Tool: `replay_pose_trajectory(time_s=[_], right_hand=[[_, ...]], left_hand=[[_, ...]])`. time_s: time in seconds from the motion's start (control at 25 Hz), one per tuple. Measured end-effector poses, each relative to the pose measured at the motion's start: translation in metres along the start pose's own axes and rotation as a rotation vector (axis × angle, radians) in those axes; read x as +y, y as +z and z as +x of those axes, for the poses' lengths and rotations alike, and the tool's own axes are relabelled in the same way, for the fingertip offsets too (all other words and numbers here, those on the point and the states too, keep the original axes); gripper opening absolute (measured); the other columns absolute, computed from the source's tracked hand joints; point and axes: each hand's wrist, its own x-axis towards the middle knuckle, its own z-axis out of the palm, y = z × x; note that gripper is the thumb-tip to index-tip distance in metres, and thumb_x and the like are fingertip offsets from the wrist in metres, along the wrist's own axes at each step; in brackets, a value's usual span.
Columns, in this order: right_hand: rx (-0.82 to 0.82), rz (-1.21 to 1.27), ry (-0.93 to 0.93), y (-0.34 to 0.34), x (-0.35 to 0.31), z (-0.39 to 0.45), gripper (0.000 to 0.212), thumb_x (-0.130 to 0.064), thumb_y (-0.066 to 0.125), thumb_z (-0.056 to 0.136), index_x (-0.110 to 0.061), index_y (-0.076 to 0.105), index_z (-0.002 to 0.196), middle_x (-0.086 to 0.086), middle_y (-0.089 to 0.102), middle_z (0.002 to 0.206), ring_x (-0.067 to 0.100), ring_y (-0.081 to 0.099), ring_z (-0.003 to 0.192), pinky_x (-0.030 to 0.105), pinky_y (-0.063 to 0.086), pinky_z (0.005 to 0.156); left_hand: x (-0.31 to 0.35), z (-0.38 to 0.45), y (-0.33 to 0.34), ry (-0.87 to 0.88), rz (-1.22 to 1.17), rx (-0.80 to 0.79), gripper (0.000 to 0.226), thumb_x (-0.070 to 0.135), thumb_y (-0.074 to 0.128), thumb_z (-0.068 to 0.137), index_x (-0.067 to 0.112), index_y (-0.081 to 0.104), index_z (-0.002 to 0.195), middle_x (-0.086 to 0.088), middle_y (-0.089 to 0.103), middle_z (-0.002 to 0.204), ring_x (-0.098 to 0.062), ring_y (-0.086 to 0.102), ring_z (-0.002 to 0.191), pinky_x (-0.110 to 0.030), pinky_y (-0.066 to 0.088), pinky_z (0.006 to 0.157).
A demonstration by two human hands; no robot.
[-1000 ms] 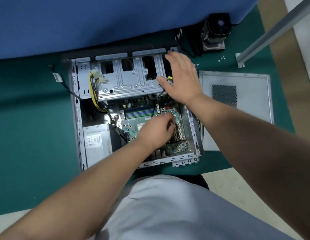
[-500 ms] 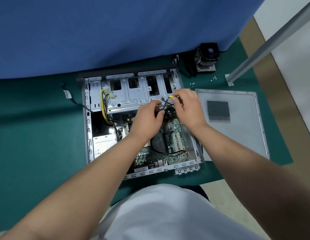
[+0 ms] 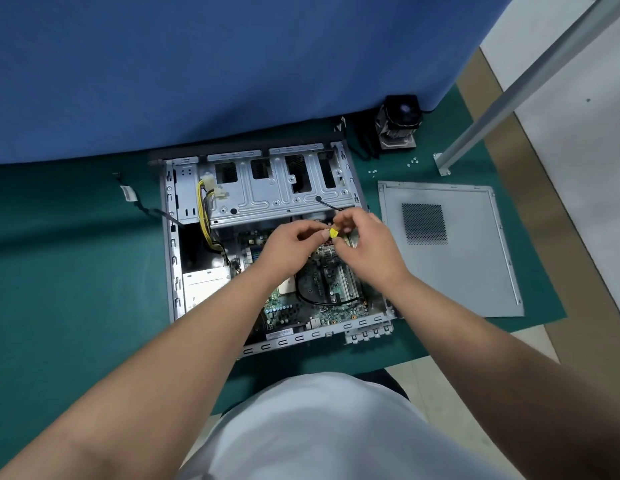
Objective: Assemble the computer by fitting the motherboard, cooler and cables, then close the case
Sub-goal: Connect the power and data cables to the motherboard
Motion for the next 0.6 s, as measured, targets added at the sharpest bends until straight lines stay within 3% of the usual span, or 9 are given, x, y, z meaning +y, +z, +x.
replay_pose_trajectory(time_s=[0.2,0.36,0.48,0.6], right_hand=[[-0.062,-0.153,-0.06,-0.003,0.004,0.0,0.032,-0.024,0.068,0.09,-0.028,0.062,0.122,-0.023,0.059,0.108,0.006,0.047,0.117,0.041,0.042,0.106],[0.014,-0.253,-0.107,-0.016,0.012,0.023,0.03,-0.023,0.062,0.094,-0.024,0.06,0.123,-0.015,0.056,0.119,0.012,0.046,0.124,0.042,0.04,0.11],[-0.028,-0.36,-0.201,-0.02,0.009,0.062,0.039,-0.037,0.057,0.097,-0.021,0.058,0.133,-0.004,0.055,0.142,0.018,0.043,0.135,0.047,0.035,0.115],[-0.173,-0.539,-0.318,-0.011,0.004,0.107,0.06,-0.054,0.05,0.098,-0.024,0.046,0.15,-0.003,0.032,0.164,0.024,0.024,0.151,0.045,0.02,0.122]], left_hand=[[-0.004,0.005,-0.001,-0.014,0.075,-0.02,0.01,0.03,0.077,0.092,0.02,0.076,0.094,0.005,0.072,0.085,-0.006,0.06,0.071,-0.021,0.049,0.068],[-0.011,0.006,0.002,-0.055,0.087,-0.062,0.015,0.028,0.077,0.093,0.021,0.076,0.106,-0.01,0.075,0.097,-0.03,0.07,0.093,-0.044,0.058,0.088],[-0.023,0.008,0.004,-0.064,0.092,-0.083,0.017,0.029,0.077,0.092,0.026,0.077,0.109,-0.007,0.076,0.1,-0.028,0.071,0.097,-0.045,0.057,0.093],[-0.039,0.012,0.008,-0.073,0.138,-0.095,0.013,0.029,0.078,0.091,0.028,0.078,0.104,0.003,0.076,0.102,-0.017,0.07,0.098,-0.034,0.056,0.093]])
